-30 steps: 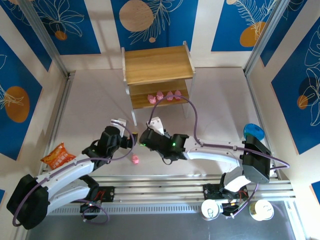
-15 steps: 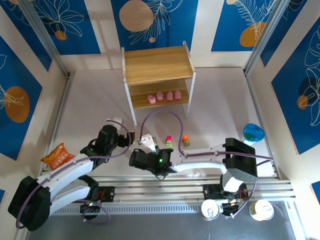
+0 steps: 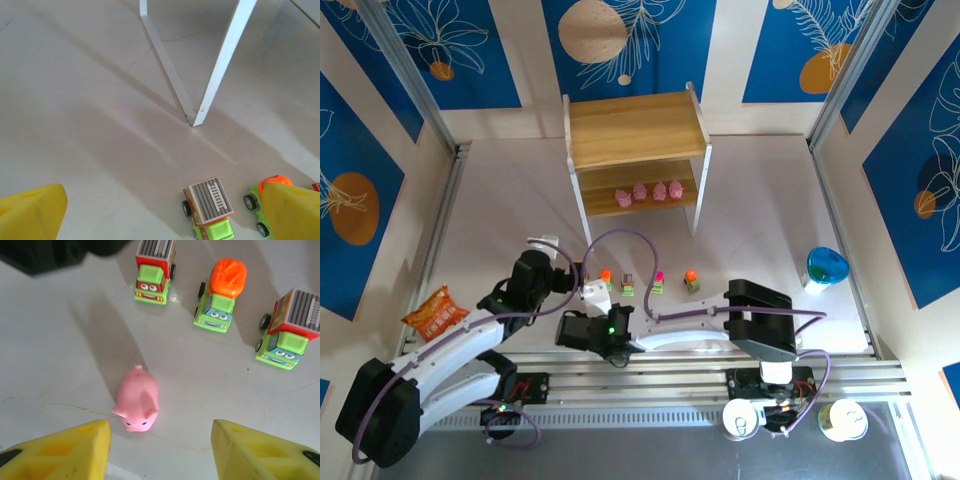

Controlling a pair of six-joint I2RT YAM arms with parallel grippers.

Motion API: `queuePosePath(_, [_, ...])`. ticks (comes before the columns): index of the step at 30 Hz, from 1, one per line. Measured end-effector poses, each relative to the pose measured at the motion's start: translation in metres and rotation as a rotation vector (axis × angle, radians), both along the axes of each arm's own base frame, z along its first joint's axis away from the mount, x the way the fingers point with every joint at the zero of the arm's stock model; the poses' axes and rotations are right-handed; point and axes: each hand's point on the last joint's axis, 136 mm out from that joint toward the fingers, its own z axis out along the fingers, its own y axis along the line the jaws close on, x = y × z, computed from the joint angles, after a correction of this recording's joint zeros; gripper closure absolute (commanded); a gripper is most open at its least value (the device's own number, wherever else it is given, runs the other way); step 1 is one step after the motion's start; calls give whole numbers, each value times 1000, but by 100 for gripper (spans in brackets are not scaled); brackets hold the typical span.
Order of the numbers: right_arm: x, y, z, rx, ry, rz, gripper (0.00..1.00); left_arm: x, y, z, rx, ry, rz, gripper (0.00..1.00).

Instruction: Place and organize the plastic toys onto the shelf

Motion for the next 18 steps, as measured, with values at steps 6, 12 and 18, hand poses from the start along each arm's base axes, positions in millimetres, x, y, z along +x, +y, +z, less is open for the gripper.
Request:
queuePosePath(6, [-2, 3, -18, -30, 20, -8, 43, -1, 12, 0, -9, -2, 54, 0])
queuePosePath(12, [-1, 8, -23, -33, 27, -8, 43, 1, 22, 2, -28, -9, 100, 0])
queuePosePath(18, [1, 15, -30, -27, 39, -8, 45, -1, 32, -2, -39, -2, 139, 0])
